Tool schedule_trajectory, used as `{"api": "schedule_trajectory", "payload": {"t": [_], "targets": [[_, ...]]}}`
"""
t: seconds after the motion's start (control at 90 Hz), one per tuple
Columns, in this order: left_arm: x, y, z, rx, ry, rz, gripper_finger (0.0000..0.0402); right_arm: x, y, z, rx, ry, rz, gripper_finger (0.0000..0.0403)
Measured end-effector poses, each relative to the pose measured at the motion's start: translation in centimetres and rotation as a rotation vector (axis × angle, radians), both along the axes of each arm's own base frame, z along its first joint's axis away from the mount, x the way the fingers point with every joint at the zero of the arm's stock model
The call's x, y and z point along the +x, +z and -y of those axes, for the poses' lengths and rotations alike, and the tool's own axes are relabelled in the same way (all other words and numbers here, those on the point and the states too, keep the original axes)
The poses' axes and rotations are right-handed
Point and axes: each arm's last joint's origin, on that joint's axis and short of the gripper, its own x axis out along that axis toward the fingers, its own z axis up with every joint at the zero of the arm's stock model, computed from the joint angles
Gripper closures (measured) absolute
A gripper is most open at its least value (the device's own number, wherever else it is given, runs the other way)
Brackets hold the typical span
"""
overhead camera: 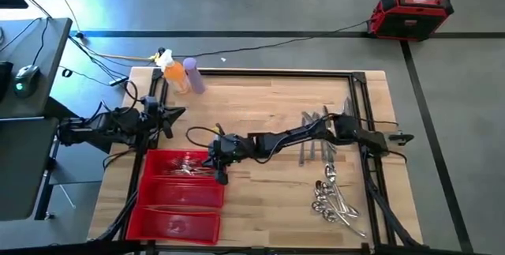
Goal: Sort silverware
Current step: Put the silver fork in the top red bin, then put the silver spoon in the middle red bin
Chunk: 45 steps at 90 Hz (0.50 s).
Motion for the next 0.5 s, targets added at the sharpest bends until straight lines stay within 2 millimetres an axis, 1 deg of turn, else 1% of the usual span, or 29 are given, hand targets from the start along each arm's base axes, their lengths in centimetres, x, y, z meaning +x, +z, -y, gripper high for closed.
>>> {"api": "schedule_trajectory", "payload": {"t": [0.1, 0.3, 0.367, 0.422, 0.5], "targets": [[0.0, 0.0, 0.0, 0.000, 0.001, 0.000, 0.0402, 0.0, 0.2, -0.3, -0.010, 0.003, 0.022, 0.0354], [0.0, 0.0, 0.0, 0.001, 0.002, 0.000, 0.0402, 0.2, 0.6, -0.2, -0.009, -0.006, 0.059, 0.0257], [0.0, 0.0, 0.0, 0.001, 0.002, -0.001, 0.0402, 0.2, 1.1, 0.0, -0.001, 0.008, 0.068, 0.0233], [0.0, 0.0, 0.0, 0.001, 0.002, 0.000, 0.0402, 0.2, 2.3, 0.1, -0.001, 0.034, 0.096, 0.0220], [0.0, 0.0, 0.0, 0.000, 0.002, 0.001, 0.0402, -0.4, 4.8, 0.3, -0.030, 0.075, 0.150, 0.0211]]}}
